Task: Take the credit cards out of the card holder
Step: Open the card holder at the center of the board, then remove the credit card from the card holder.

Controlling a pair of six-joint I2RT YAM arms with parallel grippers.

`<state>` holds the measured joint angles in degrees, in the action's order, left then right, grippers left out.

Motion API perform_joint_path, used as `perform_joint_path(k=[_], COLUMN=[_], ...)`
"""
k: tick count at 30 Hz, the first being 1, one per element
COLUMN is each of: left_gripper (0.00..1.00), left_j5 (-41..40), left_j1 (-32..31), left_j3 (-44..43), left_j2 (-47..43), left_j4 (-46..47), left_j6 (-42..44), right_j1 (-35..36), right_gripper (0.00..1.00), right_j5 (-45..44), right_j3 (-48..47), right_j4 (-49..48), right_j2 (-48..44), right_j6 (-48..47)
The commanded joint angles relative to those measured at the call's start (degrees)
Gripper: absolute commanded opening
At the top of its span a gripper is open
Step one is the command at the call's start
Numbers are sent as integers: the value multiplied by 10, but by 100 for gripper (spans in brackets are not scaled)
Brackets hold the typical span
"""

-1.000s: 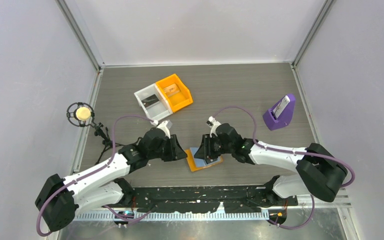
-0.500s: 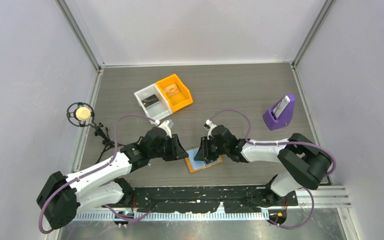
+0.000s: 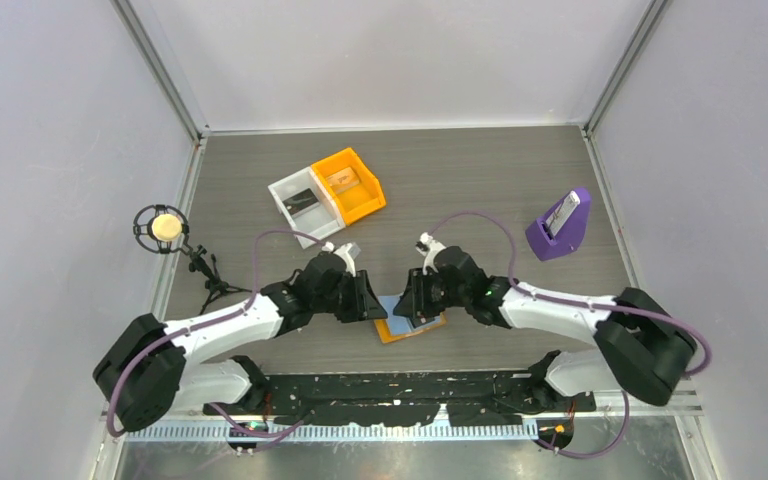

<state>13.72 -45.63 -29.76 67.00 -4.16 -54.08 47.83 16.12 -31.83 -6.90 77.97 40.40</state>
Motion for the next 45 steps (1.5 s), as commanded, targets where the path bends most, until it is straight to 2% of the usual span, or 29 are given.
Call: perform_joint_path(k=[1,4,8,20,25,34,45], left_gripper=[34,33,32,32,31,30,31], left_j5=[28,30,24,-2,-1,-3,-16], left_j1=[1,1,0,-16,-24,-25,-24], left_j3=[-20,-25,-30,-77,-81,-59,-22], left_j2=[21,37,41,1,35,148,180], left_j4=[70,74,71,32,59,125,168], left_j6=[-11,-12,-14,-26,-33,-32,-10], right_j1=[-43,-83,-106,-142,-144,-146,-146], right_gripper=[34,35,37,39,39,39,39], right_j5=[-14,-8,10,48,63,79,95], right_j3=[15,28,26,12,9,7,45], right_j4=[55,79,95,72,49,23,-11], right_j2=[-78,-116,-122,-57,-33,8,25], right_j6=[-39,-55,-77,-119,-124,-122,-93])
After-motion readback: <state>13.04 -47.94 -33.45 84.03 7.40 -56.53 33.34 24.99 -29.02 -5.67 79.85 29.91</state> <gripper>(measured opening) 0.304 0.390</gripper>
